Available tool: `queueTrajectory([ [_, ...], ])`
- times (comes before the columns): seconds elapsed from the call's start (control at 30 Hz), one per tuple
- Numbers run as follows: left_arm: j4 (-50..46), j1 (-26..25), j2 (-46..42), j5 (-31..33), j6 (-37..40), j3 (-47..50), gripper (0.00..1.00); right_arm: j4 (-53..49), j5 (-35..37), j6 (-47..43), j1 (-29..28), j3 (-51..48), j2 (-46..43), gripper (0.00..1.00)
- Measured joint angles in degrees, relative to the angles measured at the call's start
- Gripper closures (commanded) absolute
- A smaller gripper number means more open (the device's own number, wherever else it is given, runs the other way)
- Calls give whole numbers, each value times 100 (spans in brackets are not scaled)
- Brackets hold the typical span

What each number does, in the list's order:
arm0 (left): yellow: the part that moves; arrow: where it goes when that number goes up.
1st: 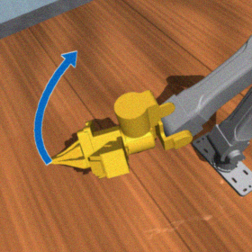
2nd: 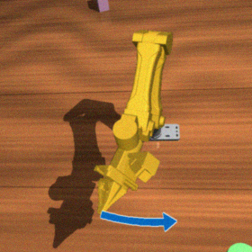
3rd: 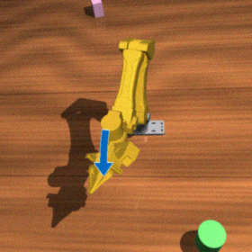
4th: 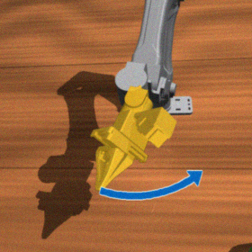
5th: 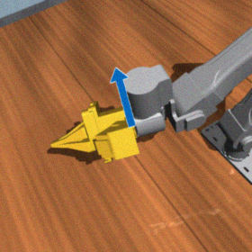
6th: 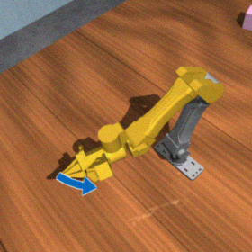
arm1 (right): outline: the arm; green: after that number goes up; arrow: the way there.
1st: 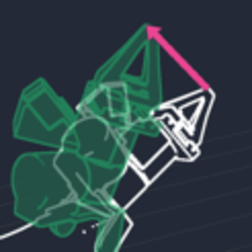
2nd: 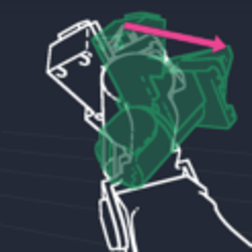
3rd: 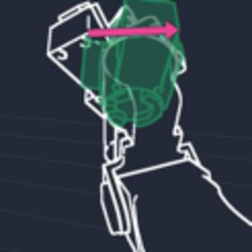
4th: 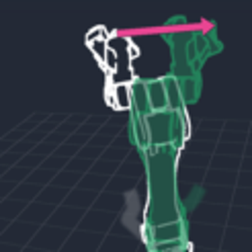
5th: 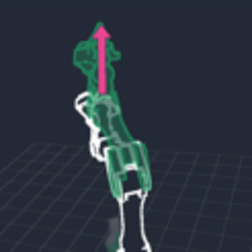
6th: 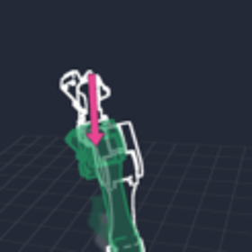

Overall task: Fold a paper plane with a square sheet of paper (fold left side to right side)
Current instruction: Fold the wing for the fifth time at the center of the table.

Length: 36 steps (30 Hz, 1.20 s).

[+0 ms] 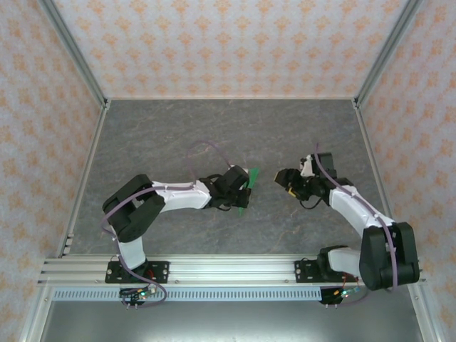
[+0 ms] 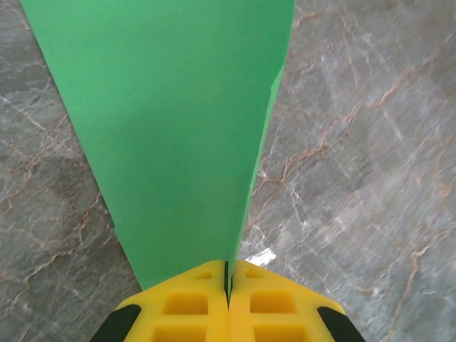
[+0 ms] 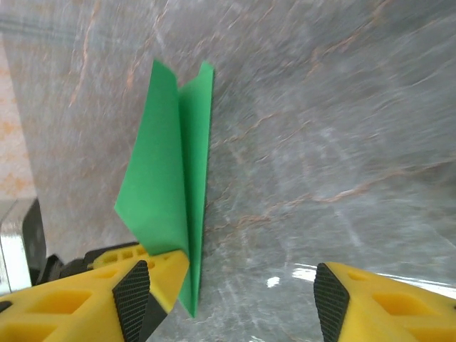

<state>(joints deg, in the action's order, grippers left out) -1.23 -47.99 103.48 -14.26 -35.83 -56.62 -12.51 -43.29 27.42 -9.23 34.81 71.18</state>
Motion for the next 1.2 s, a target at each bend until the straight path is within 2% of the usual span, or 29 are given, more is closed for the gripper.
queueTrajectory([
  [0.2,787,251,0,-544,-494,356,100,1464,-39,852,-610,-352,625,38],
  [0.5,1696,485,2,-1088,-1182,686,100,2736,238,1537,-1128,-319,1445,44],
  [0.87,2326,573,142,-1340,-1665,785,100,3193,302,1805,-1294,-129,2011,45],
  [1.2,2651,603,348,-1408,-1878,960,100,3117,326,1801,-1294,181,2350,46],
])
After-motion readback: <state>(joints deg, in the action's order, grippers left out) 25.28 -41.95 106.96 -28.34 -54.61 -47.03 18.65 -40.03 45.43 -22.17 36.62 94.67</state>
